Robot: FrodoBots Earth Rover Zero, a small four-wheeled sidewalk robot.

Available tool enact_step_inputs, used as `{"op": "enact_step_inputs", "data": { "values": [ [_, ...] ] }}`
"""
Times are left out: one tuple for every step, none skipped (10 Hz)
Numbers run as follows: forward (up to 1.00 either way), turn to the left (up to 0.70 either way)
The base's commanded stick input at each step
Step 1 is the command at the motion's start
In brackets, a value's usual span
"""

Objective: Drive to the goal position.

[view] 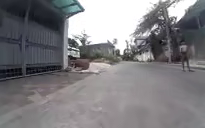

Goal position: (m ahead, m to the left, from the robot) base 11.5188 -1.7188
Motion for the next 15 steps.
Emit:
{"op": "enact_step_inputs", "data": {
  "values": [
    [0.63,-0.08],
    [0.63,-0.08],
    [0.63,-0.08],
    [0.63,-0.08],
    [0.63,-0.08],
    [0.63,-0.08],
    [0.63,-0.08],
    [0.63,-0.08],
    [0.63,-0.08],
    [0.63,-0.08],
    [0.63,-0.08],
    [0.6,-0.12],
    [0.11,-0.83],
    [0.0,-1.0],
    [0.0,-1.0]
  ]
}}
